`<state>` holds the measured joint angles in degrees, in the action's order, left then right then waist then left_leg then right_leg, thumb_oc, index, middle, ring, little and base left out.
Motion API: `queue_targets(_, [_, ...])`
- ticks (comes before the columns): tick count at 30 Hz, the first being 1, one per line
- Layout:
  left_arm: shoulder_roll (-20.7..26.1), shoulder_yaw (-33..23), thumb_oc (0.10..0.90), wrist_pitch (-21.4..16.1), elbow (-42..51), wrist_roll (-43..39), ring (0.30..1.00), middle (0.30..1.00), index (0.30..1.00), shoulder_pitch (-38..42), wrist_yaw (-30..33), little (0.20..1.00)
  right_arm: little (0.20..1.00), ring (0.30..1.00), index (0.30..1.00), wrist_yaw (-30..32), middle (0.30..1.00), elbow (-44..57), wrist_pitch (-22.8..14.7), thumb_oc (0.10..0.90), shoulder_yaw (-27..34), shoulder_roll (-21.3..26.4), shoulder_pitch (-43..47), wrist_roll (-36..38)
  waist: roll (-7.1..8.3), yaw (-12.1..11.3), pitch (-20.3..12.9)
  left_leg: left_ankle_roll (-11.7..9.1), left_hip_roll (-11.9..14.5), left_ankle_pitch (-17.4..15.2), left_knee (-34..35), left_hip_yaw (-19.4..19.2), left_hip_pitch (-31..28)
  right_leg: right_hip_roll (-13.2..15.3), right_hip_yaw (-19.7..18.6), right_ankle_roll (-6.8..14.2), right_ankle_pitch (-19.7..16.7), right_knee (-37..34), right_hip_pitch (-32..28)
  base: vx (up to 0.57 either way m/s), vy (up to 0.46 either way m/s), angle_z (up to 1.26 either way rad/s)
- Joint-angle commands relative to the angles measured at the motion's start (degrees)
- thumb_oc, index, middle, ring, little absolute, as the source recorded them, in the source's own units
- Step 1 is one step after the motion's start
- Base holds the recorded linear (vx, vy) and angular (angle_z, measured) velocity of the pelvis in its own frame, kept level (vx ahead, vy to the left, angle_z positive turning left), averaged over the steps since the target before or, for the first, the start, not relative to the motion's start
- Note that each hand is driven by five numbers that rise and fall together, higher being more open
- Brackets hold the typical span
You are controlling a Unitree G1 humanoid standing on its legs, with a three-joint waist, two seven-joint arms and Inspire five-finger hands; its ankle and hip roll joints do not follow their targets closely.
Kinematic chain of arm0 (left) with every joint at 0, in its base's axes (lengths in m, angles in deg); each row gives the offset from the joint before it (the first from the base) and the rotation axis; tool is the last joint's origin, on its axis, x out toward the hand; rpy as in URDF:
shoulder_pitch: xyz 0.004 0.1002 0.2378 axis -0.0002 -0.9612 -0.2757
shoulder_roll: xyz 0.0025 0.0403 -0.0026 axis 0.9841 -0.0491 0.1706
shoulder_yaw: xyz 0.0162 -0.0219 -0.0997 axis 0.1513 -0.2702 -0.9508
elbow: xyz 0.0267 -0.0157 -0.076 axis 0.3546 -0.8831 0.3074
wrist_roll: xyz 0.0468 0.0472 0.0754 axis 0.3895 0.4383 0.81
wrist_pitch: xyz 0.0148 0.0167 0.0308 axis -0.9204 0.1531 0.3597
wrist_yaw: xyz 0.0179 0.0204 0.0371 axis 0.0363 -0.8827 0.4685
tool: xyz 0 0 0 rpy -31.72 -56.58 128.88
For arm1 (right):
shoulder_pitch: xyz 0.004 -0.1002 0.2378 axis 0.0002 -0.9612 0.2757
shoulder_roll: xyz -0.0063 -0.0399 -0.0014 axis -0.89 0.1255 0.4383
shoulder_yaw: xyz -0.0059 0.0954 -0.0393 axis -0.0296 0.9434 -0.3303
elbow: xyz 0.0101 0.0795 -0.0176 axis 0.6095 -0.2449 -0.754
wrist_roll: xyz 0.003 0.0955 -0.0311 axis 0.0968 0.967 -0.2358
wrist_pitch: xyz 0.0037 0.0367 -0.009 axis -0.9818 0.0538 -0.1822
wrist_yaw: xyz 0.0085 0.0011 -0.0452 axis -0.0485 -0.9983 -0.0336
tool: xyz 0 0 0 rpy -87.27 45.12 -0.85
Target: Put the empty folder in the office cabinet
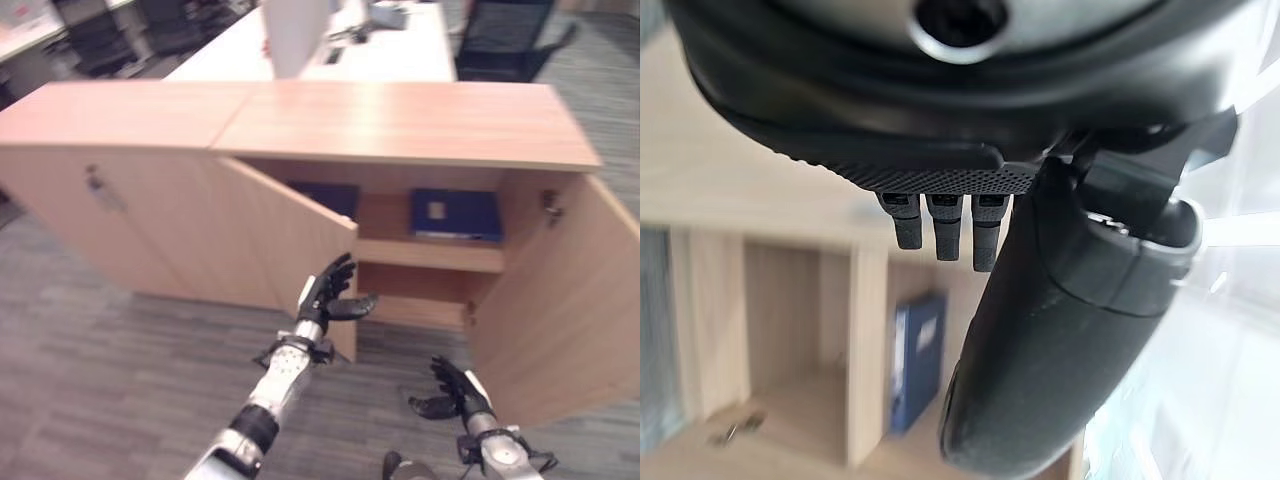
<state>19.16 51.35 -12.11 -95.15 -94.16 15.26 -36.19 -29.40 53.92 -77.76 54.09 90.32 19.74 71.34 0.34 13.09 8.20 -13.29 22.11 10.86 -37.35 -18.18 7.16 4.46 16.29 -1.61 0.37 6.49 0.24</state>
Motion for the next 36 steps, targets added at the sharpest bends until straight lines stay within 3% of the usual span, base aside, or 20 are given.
queue_targets(1, [0.6,1.0,0.800,-4.7,4.8,-2.2,0.900,0.900,0.900,7.4,0.5,0.900,0.900,0.900,0.900,2.4,0.900,4.3,-4.0,0.800,-0.8,3.3,4.3,3.8,0.26,-1.8,-0.7,6.3,-11.3,-10.3,19.2,6.5,-8.3,2.8,-7.8,7.2,2.1,-5.3,-2.8,0.25,0.081,-1.93])
queue_targets(2, [1.1,0.6,0.800,-4.9,4.0,-2.1,0.900,0.900,0.900,7.3,0.6,0.900,0.900,0.900,0.900,2.2,0.900,4.0,-4.0,0.800,-1.1,3.5,4.5,3.6,0.17,-2.5,-1.0,6.8,-13.2,-12.9,23.6,10.0,-8.4,2.6,-10.1,7.9,2.4,-5.2,-2.9,0.39,0.096,-2.11])
queue_targets(3, [2.8,-1.1,0.800,-5.5,2.6,-2.7,0.900,0.900,0.900,7.5,1.7,0.900,0.900,0.900,0.900,2.2,0.900,3.3,-4.2,0.800,-1.7,3.7,5.2,3.2,-0.11,-4.4,-0.9,6.6,-16.3,-12.9,29.6,17.6,-7.1,1.3,-14.3,8.4,2.9,-5.4,-3.8,0.34,0.045,-1.63])
queue_targets(5, [5.5,-3.9,0.800,-6.1,-0.2,-4.7,0.900,0.900,0.900,9.0,2.3,0.900,0.900,0.900,0.900,2.0,0.900,2.7,-4.1,0.800,-2.1,2.9,5.8,3.4,-0.39,-4.5,-1.3,6.3,-17.4,-12.1,33.0,20.0,-6.7,-0.1,-18.0,8.9,2.7,-5.9,-3.7,0.27,0.044,-1.97])
queue_targets(6, [7.8,-6.5,0.800,-6.2,-3.8,-6.2,0.900,0.900,0.900,11.6,3.6,0.900,0.900,0.900,0.900,0.5,0.900,3.2,-3.9,0.800,-2.5,2.3,4.7,3.7,-1.13,-3.0,-2.0,6.7,-17.3,-12.3,34.8,18.2,-8.7,-0.8,-21.0,9.2,2.4,-6.5,-3.9,0.26,0.127,-2.11])
queue_targets(9, [14.2,-13.3,0.800,-6.3,-9.0,-8.8,0.900,0.900,0.900,14.1,5.4,0.900,0.900,0.900,0.900,-0.8,0.900,5.9,-4.4,0.800,-2.4,2.7,2.9,3.4,-2.01,-1.6,-3.1,7.4,-17.3,-12.5,37.5,13.2,-12.2,-1.1,-25.7,10.3,1.7,-6.6,-3.3,0.28,0.174,-1.40])
queue_targets(12, [21.5,-16.3,0.800,-5.3,-11.6,-6.4,0.900,0.900,0.900,15.0,4.5,0.900,0.900,0.900,0.900,-2.0,0.900,6.7,-4.6,0.800,-0.7,3.4,0.6,2.5,-2.29,-0.9,-3.7,8.3,-17.4,-12.2,40.2,9.4,-14.4,-1.1,-28.4,11.4,1.3,-6.2,-2.7,0.16,0.149,-1.36])
queue_targets(15, [33.6,-18.6,0.800,-4.0,-16.4,-1.4,0.900,0.900,0.900,15.4,-0.5,0.900,0.900,0.900,0.900,-3.9,0.900,3.7,-4.5,0.800,4.0,5.1,-3.0,1.5,-2.59,0.8,-4.5,9.4,-18.1,-13.1,42.0,5.2,-16.5,-0.6,-30.0,13.5,0.6,-4.7,-0.9,0.13,0.212,-0.93])
queue_targets(17, [35.9,-18.6,0.800,-3.8,-16.6,-0.4,0.900,0.900,0.900,15.4,-1.7,0.900,0.900,0.900,0.900,-4.3,0.900,2.8,-4.5,0.800,5.0,5.6,-3.9,0.8,-2.52,0.8,-4.6,9.6,-18.3,-13.3,41.9,4.9,-16.8,-0.3,-29.8,13.9,0.4,-4.7,-0.8,0.03,0.127,-0.23])
queue_targets(28, [39.0,-16.0,0.800,-4.2,-9.7,1.8,0.900,0.900,0.900,8.8,-9.5,0.900,0.900,0.900,0.900,-5.3,0.900,-0.8,-4.6,0.800,7.0,4.3,-4.0,-0.8,-1.70,-1.3,-5.5,10.4,-19.7,-14.1,42.3,7.1,-16.3,2.1,-26.4,15.5,-0.6,-5.3,-0.8,-0.03,0.056,0.08])
queue_targets(33, [34.5,-15.1,0.800,-4.4,0.7,0.5,0.900,0.900,0.900,1.0,-11.1,0.900,0.900,0.900,0.900,-4.9,0.900,-2.5,-3.7,0.800,5.4,2.7,-1.6,-2.6,-0.86,-3.9,-4.7,11.0,-20.1,-14.1,42.3,8.1,-15.4,3.0,-23.6,15.7,-1.4,-5.4,-0.3,-0.11,-0.011,0.23])
queue_targets(34, [30.6,-11.5,0.800,-3.4,7.3,-0.3,0.900,0.900,0.900,-5.0,-15.2,0.900,0.900,0.900,0.900,-5.1,0.900,-2.9,-3.0,0.800,5.1,1.9,-1.2,-3.6,-0.62,-4.9,-3.9,11.4,-20.1,-13.9,42.2,8.3,-14.9,3.0,-22.1,15.6,-1.2,-3.3,0.2,-0.09,-0.030,0.19])
queue_targets(35, [30.6,-11.5,0.800,-3.3,7.4,-0.3,0.900,0.900,0.900,-5.1,-15.2,0.900,0.900,0.900,0.900,-5.1,0.900,-2.9,-3.0,0.800,5.1,1.9,-1.2,-3.6,-0.63,-4.9,-3.9,11.3,-20.1,-14.0,42.2,8.3,-14.8,3.0,-22.0,15.6,-1.1,-3.2,0.3,-0.17,-0.034,0.14])
queue_targets(36, [28.9,-7.6,0.800,-2.1,11.2,-0.4,0.900,0.900,0.900,-8.6,-19.1,0.900,0.900,0.900,0.900,-5.1,0.900,-3.0,-2.6,0.800,4.8,1.6,0.2,-4.6,-1.08,-5.3,-2.7,11.6,-19.8,-13.8,42.1,8.2,-14.4,2.9,-20.3,15.7,-0.9,-0.1,1.9,-0.09,-0.012,0.14])
